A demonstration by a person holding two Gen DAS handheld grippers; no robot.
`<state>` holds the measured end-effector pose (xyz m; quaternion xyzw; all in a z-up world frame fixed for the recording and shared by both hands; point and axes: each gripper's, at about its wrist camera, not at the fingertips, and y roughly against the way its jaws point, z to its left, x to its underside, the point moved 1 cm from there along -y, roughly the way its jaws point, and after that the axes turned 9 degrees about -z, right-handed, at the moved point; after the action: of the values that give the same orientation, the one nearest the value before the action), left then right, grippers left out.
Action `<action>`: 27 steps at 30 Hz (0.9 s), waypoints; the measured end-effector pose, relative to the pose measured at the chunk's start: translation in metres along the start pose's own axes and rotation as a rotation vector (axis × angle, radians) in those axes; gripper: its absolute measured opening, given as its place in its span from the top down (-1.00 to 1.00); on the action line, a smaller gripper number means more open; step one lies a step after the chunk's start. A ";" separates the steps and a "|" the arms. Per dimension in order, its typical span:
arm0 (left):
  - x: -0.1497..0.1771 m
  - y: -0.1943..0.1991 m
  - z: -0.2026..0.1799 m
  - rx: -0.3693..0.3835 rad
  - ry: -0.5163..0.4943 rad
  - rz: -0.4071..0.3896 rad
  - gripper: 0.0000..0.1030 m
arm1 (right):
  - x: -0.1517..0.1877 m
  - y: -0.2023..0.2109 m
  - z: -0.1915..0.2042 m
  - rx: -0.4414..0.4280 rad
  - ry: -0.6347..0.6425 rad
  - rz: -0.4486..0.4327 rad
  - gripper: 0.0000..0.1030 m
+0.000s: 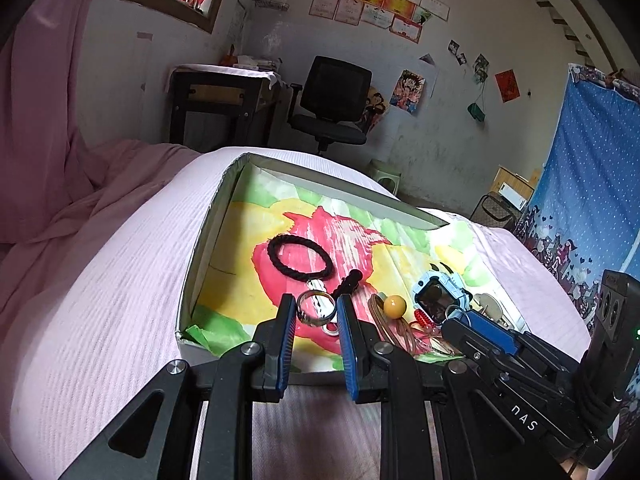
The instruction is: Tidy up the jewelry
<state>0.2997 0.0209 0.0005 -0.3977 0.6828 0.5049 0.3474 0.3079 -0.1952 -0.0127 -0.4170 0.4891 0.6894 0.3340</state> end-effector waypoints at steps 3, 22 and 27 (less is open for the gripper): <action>0.000 -0.002 0.000 0.004 -0.003 0.003 0.58 | 0.000 -0.001 0.000 0.001 0.000 0.000 0.47; 0.000 0.014 0.000 0.011 -0.011 -0.043 -0.13 | -0.002 0.015 -0.004 0.034 -0.006 -0.060 0.37; -0.003 0.021 0.002 -0.009 -0.013 -0.064 -0.43 | -0.005 0.030 -0.005 0.067 -0.007 -0.120 0.17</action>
<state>0.2824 0.0273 0.0118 -0.4178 0.6650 0.4992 0.3662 0.2852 -0.2097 0.0030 -0.4314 0.4850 0.6530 0.3903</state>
